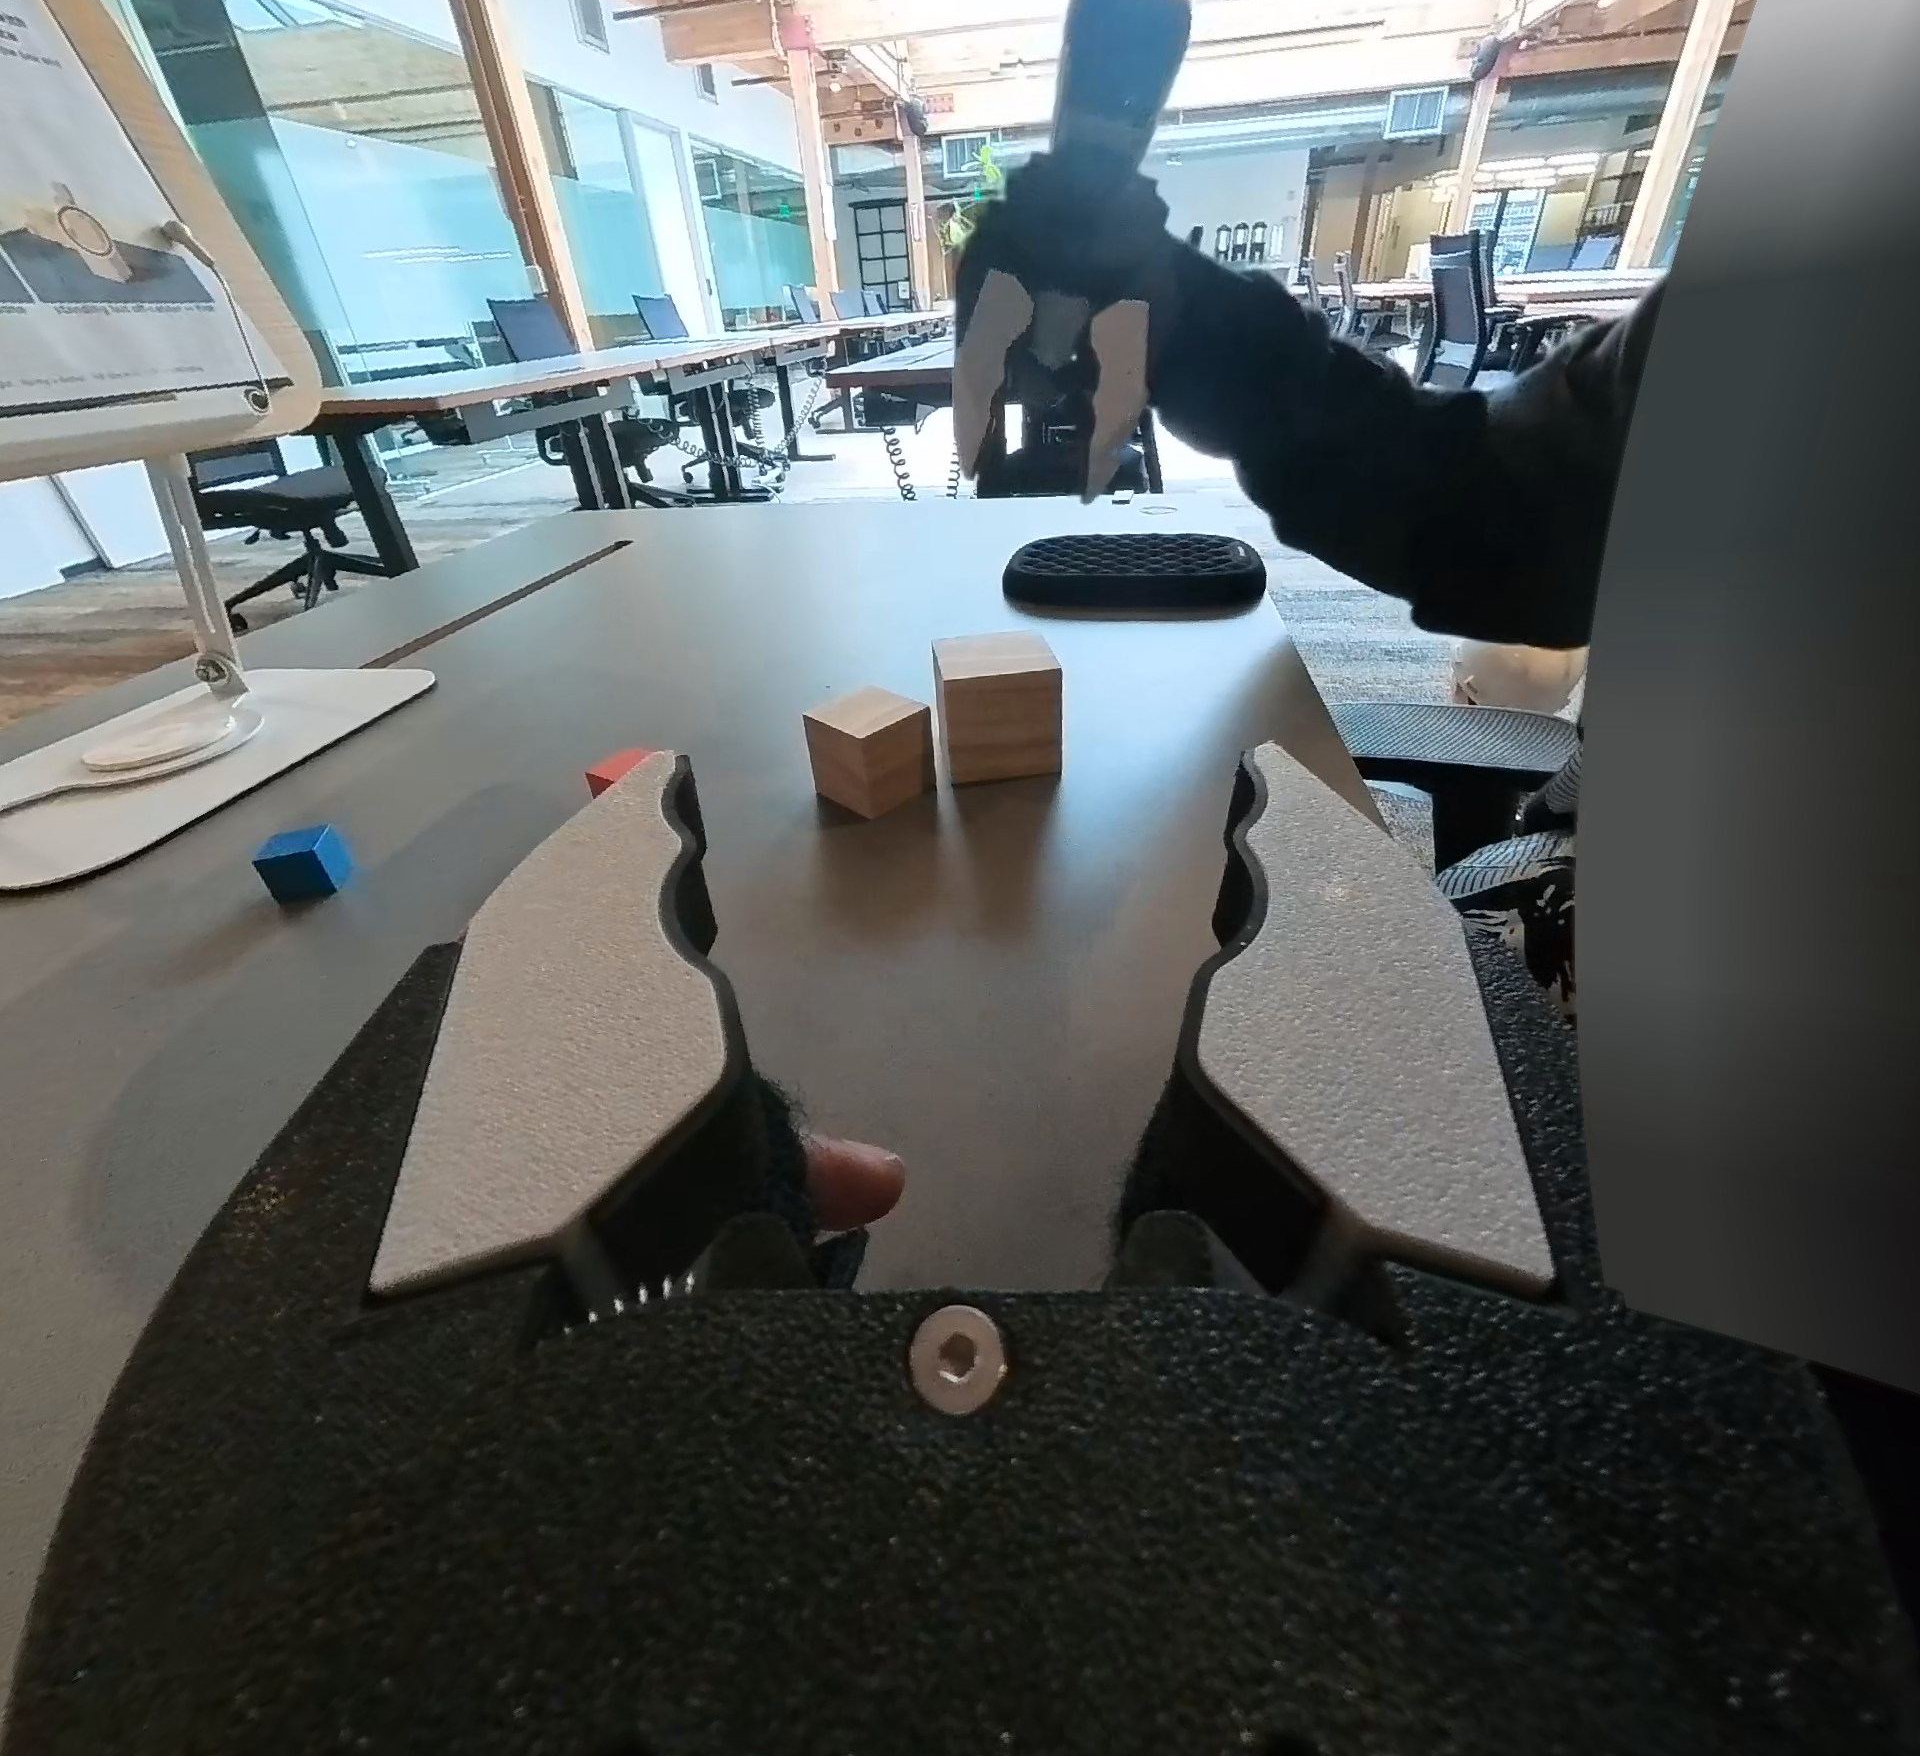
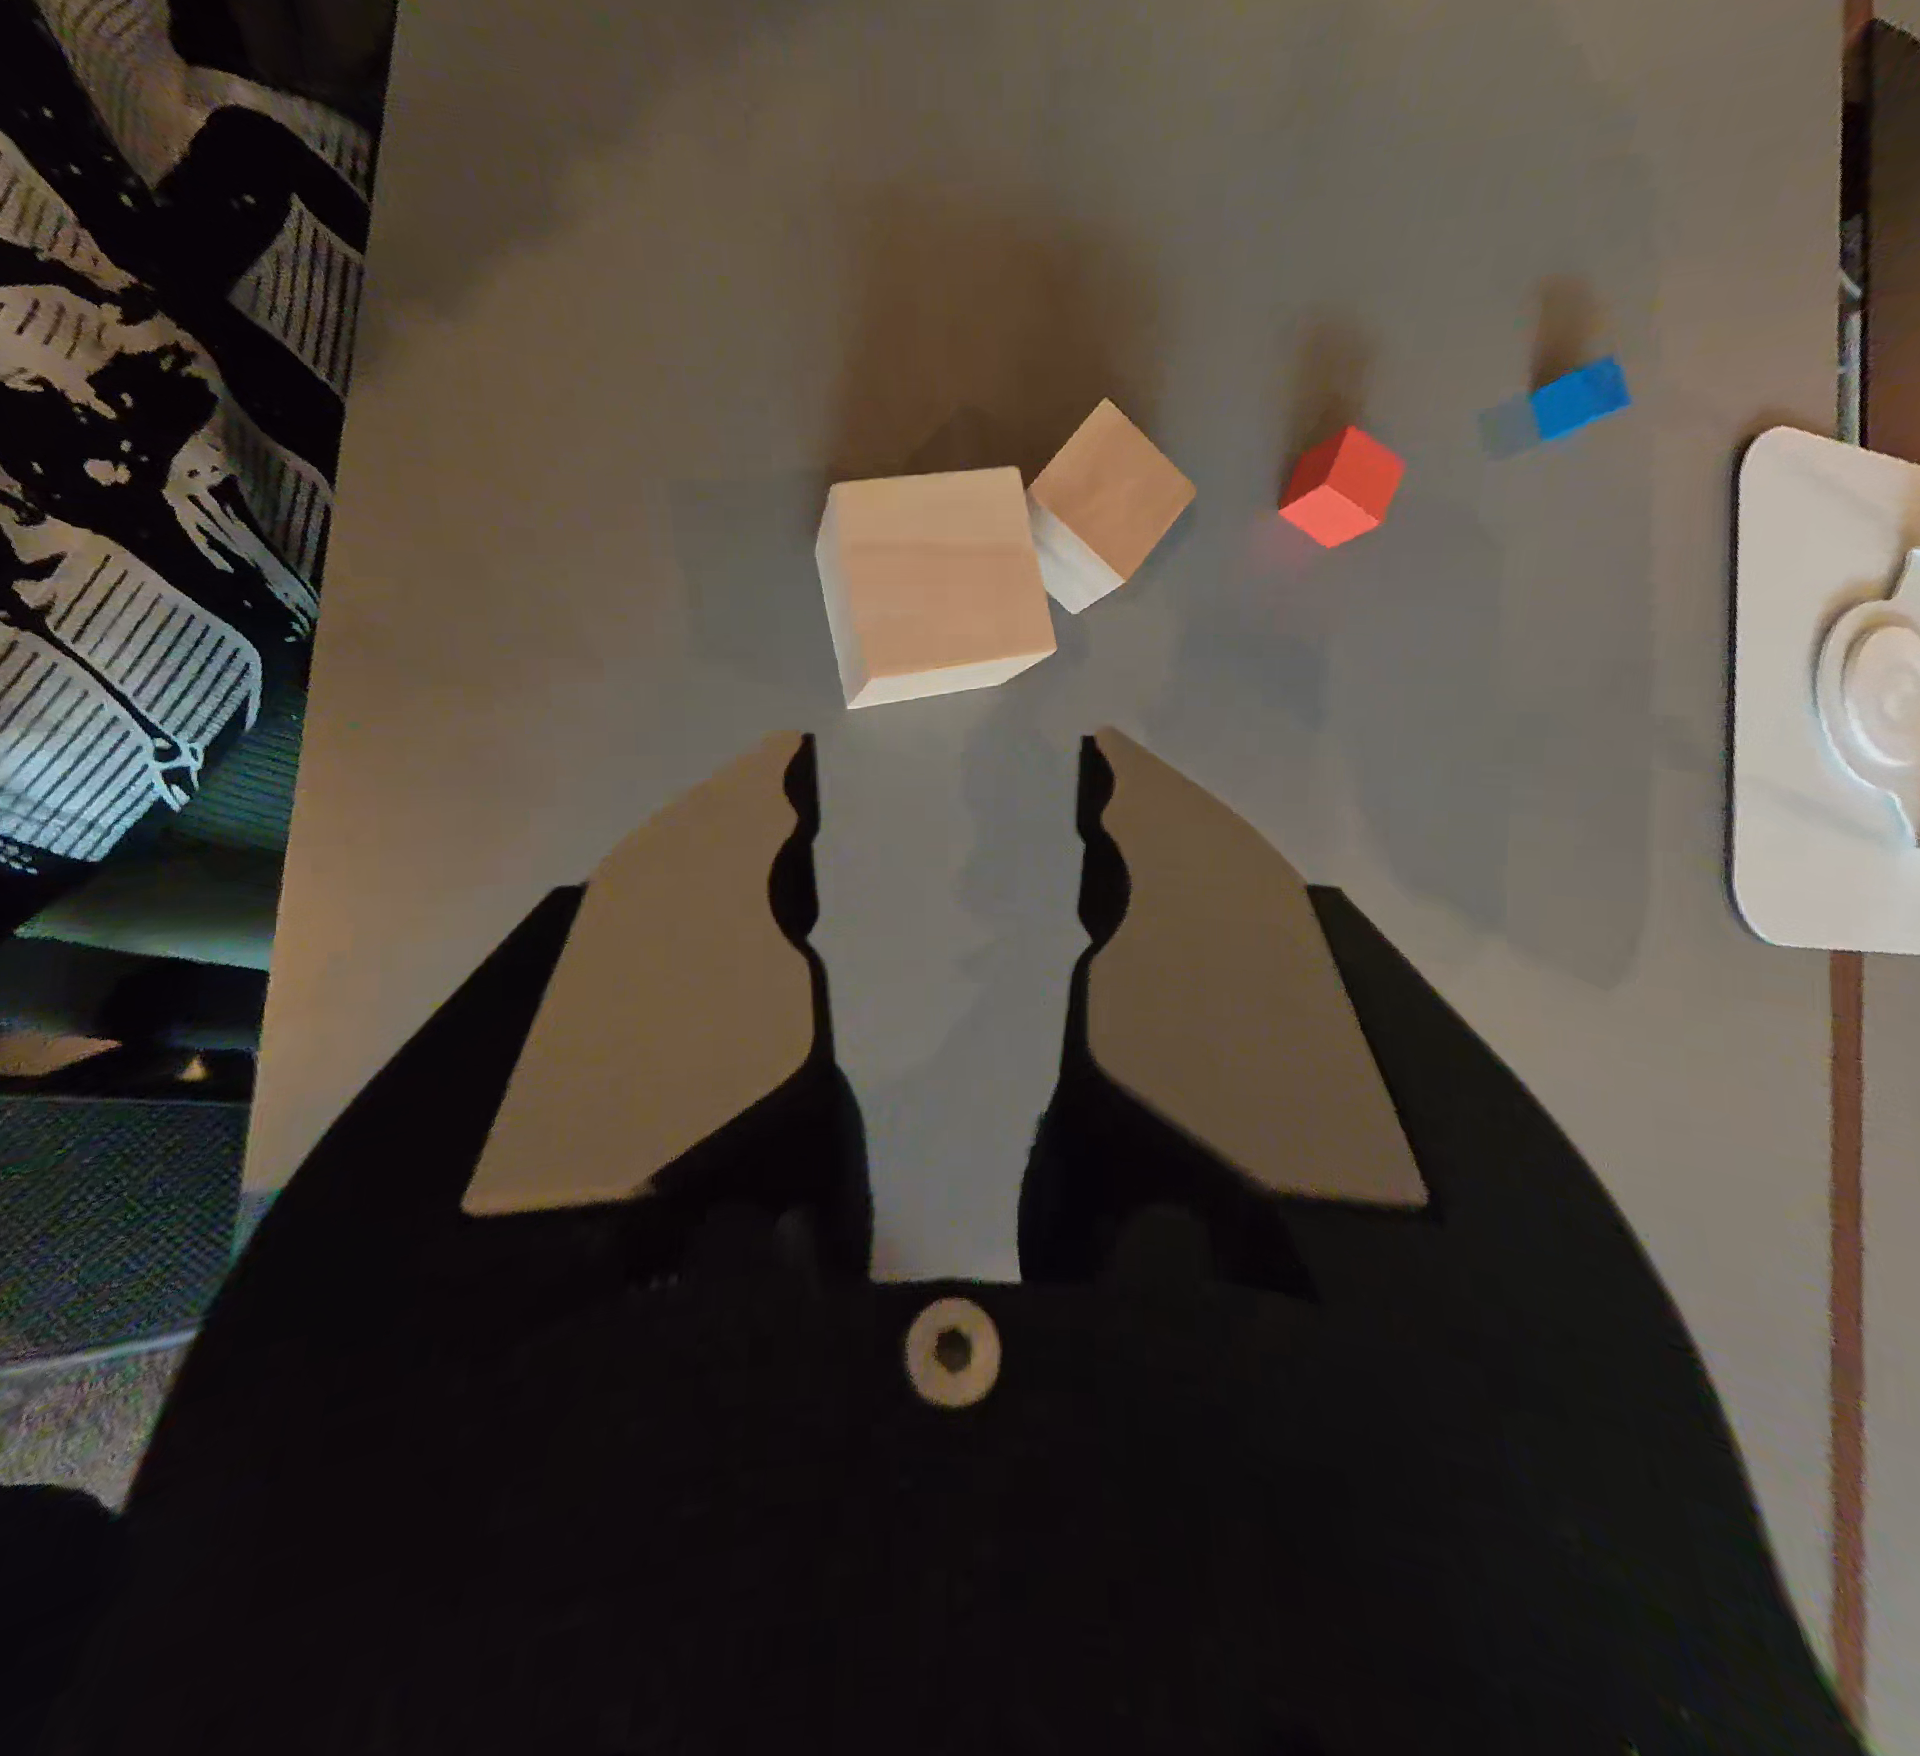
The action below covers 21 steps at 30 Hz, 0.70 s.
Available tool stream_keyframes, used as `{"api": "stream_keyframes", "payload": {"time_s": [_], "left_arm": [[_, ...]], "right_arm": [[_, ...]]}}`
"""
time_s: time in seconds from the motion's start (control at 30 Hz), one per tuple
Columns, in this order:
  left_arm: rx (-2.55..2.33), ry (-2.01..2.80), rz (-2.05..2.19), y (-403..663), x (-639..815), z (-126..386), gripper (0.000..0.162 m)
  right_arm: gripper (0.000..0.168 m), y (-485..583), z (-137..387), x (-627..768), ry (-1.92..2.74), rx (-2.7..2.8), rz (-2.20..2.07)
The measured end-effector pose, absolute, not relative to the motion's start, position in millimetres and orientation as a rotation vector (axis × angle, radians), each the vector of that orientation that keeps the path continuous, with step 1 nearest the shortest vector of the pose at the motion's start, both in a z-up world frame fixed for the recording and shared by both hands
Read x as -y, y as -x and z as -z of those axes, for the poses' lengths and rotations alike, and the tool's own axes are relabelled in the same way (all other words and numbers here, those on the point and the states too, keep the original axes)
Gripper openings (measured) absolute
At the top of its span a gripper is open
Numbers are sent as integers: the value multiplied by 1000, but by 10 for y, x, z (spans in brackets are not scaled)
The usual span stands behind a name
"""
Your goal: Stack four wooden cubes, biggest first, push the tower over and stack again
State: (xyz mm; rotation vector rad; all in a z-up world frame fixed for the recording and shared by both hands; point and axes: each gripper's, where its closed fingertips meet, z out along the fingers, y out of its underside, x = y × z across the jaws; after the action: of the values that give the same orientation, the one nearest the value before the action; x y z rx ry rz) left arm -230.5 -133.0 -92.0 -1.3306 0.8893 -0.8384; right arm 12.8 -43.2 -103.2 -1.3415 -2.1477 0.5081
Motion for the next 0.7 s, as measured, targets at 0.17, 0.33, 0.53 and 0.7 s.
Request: {"api": "stream_keyframes", "payload": {"time_s": [0.17,0.33,0.53,0.7], "left_arm": [[-891,1332,832,2300,1329,925,95],[-890,1331,827,2300,1329,926,96],[-880,1332,821,2306,1321,921,99],[-875,1346,810,2303,1302,934,101]], "right_arm": [[78,-271,1063,426,1380,2007,-612],[96,-427,1032,397,1389,1818,-759],[107,-688,968,282,1318,1546,-921],[113,-960,919,170,1227,1337,-1002]]}}
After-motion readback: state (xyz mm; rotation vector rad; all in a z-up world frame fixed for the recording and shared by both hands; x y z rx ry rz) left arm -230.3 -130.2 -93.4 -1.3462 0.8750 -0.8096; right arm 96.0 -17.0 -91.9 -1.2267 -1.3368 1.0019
